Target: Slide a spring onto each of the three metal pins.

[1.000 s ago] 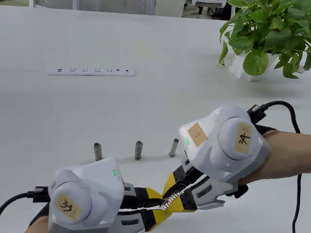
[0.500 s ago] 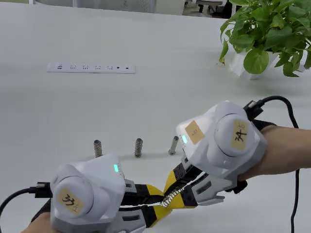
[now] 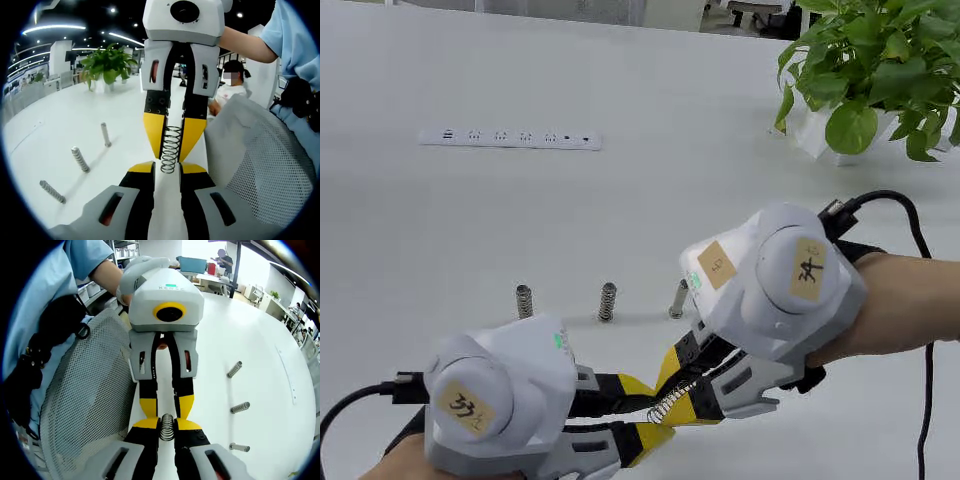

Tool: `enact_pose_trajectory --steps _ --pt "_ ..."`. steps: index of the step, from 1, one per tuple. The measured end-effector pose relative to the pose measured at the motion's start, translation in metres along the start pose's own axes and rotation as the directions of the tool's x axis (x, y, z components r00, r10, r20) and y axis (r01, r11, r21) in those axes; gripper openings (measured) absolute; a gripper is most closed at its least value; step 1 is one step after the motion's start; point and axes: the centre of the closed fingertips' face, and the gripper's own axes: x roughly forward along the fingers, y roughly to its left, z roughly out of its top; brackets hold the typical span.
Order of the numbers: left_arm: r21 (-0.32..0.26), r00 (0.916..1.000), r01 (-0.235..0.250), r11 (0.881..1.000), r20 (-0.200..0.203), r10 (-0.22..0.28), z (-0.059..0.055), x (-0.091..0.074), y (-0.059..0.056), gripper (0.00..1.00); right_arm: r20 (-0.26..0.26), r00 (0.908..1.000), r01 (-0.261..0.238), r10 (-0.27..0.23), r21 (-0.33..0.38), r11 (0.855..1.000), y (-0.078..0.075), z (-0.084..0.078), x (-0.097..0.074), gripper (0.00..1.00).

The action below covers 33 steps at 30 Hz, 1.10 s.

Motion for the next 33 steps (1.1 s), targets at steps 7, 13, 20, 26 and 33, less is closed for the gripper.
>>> enact_pose_trajectory --steps 7,13,20,26,33 --pt "-0.016 0.9978 -0.066 0.998 0.003 0.066 -0.007 -0.007 0.011 0.36 -0.014 0.9998 0.014 -0.014 -0.004 1.000 -0.005 -0.004 -0.001 0.08" --pt "-0.047 0.9901 -0.140 0.989 0.003 0.140 -0.017 -0.020 0.024 0.51 -0.036 0.9991 0.021 -0.021 -0.015 1.000 -0.007 -0.010 -0.001 0.08" --pt "-0.092 0.9722 -0.233 0.968 -0.002 0.234 -0.029 -0.037 0.038 0.69 -0.042 0.9984 0.037 -0.038 -0.023 0.999 -0.010 -0.014 -0.005 0.08" --pt "-0.126 0.9461 -0.321 0.939 0.004 0.324 -0.034 -0.057 0.052 0.87 -0.060 0.9975 0.036 -0.037 -0.026 0.999 -0.010 -0.022 -0.007 0.08" --pt "-0.166 0.9219 -0.384 0.908 -0.015 0.387 -0.043 -0.075 0.067 0.99 -0.086 0.9957 0.031 -0.034 -0.032 0.999 -0.014 -0.028 -0.009 0.08"
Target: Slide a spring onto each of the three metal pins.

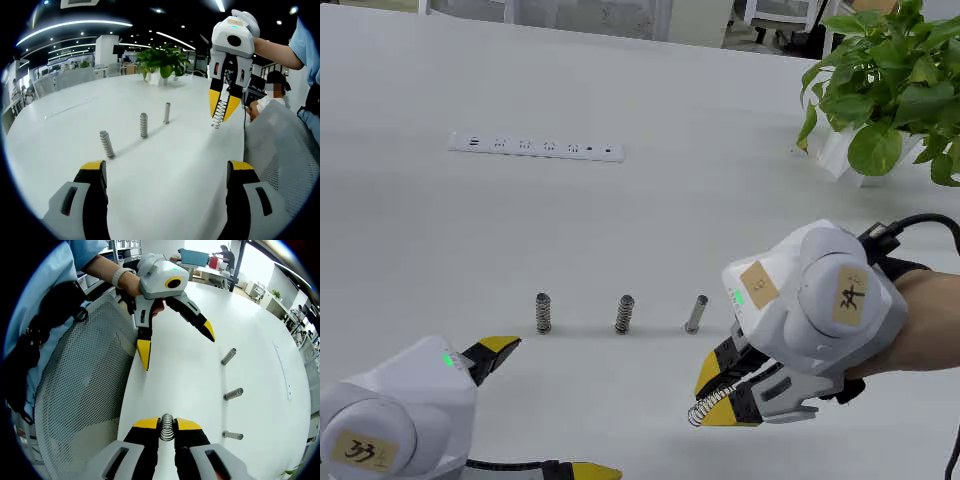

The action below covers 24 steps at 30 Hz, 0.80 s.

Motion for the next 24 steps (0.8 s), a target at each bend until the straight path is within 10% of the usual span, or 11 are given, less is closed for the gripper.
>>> enact_pose_trajectory --steps 24 --pt "-0.068 0.9964 -0.085 0.994 -0.002 0.085 -0.014 -0.014 0.020 0.99 -0.071 0.9940 0.081 -0.084 -0.033 0.996 -0.063 -0.015 -0.020 0.08"
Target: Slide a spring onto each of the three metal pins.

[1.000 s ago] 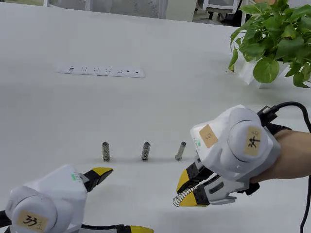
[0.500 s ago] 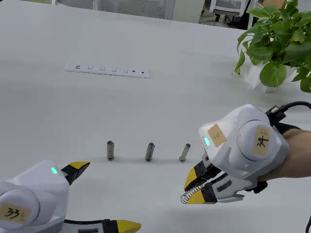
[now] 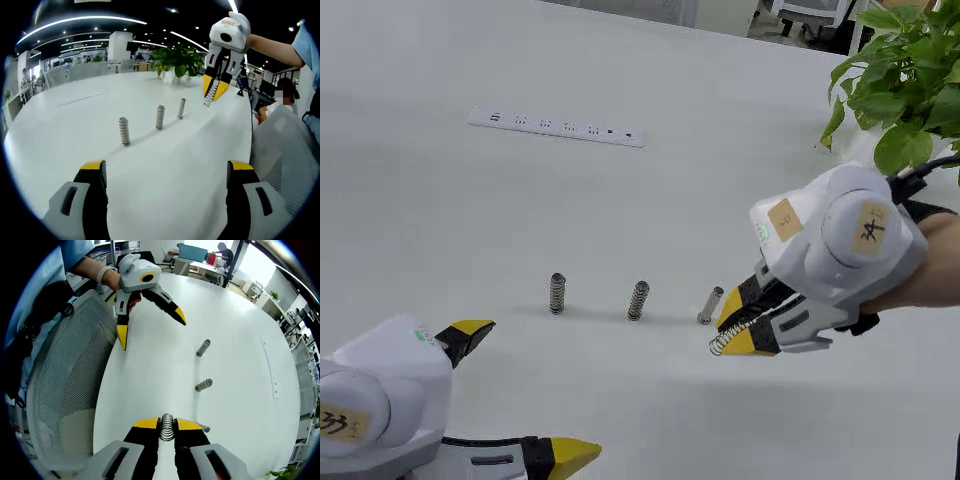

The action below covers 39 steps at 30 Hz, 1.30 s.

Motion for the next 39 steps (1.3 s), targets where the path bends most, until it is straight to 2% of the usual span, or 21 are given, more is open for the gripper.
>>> enact_pose_trajectory --steps 3,8,14,22,26,32,39 --pt "0.002 1.0000 -0.006 1.000 -0.007 0.006 -0.002 -0.002 0.003 0.99 -0.011 0.9996 0.025 -0.025 -0.004 1.000 -0.016 -0.004 -0.004 0.08" --pt "0.003 0.9999 -0.012 1.000 -0.012 0.012 -0.003 -0.004 0.006 0.99 -0.036 0.9984 0.043 -0.043 -0.008 0.999 -0.033 -0.011 -0.008 0.08" --pt "-0.008 0.9997 -0.022 1.000 -0.014 0.022 -0.005 -0.006 0.010 0.99 -0.056 0.9974 0.044 -0.045 -0.018 0.999 -0.048 -0.016 -0.005 0.08" --pt "-0.020 0.9993 -0.032 0.999 -0.020 0.032 -0.008 -0.007 0.013 0.99 -0.100 0.9942 0.034 -0.039 -0.053 0.998 -0.062 -0.020 -0.003 0.08" --pt "-0.029 0.9991 -0.035 0.999 -0.023 0.034 -0.011 -0.008 0.014 0.98 -0.107 0.9940 0.018 -0.024 -0.057 0.998 -0.065 -0.018 0.001 0.08" --pt "-0.041 0.9990 -0.035 0.999 -0.027 0.034 -0.015 -0.009 0.014 0.98 -0.126 0.9920 -0.013 0.005 -0.062 0.998 -0.058 -0.015 0.003 0.08" --pt "-0.053 0.9988 -0.038 0.998 -0.031 0.037 -0.018 -0.009 0.014 0.96 -0.155 0.9877 -0.033 0.022 -0.071 0.997 -0.057 -0.020 0.008 0.08"
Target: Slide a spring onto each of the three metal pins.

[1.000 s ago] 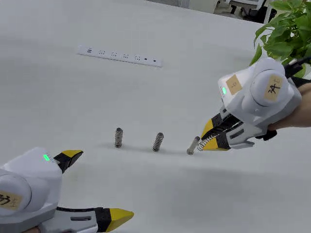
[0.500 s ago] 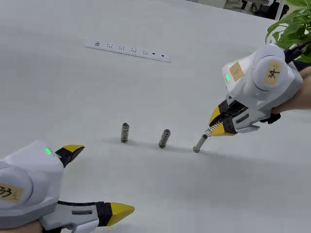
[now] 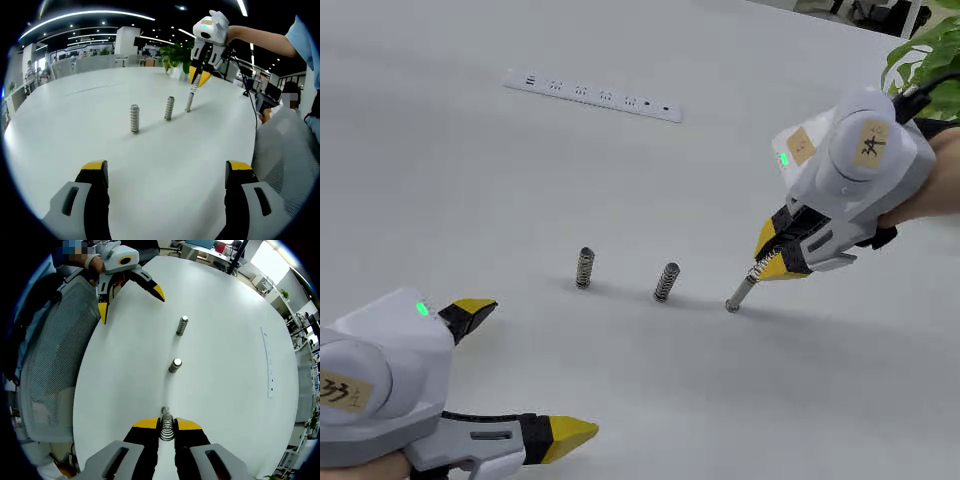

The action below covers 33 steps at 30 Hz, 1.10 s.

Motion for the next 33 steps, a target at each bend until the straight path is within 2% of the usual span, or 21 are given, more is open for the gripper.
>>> enact_pose_trajectory --steps 9,23,33 --pt "-0.009 1.0000 0.000 1.000 -0.002 0.000 -0.002 0.001 0.000 0.95 -0.007 0.9999 -0.007 0.007 -0.002 1.000 -0.004 -0.005 0.005 0.08" --pt "-0.019 0.9999 0.002 1.000 -0.015 -0.002 -0.005 0.002 0.001 0.93 -0.017 0.9997 -0.015 0.015 -0.007 1.000 -0.002 -0.006 0.009 0.08" --pt "-0.028 0.9998 0.001 1.000 -0.021 -0.001 -0.007 0.002 0.002 0.92 -0.042 0.9987 -0.032 0.031 -0.020 0.999 -0.007 -0.009 0.020 0.08"
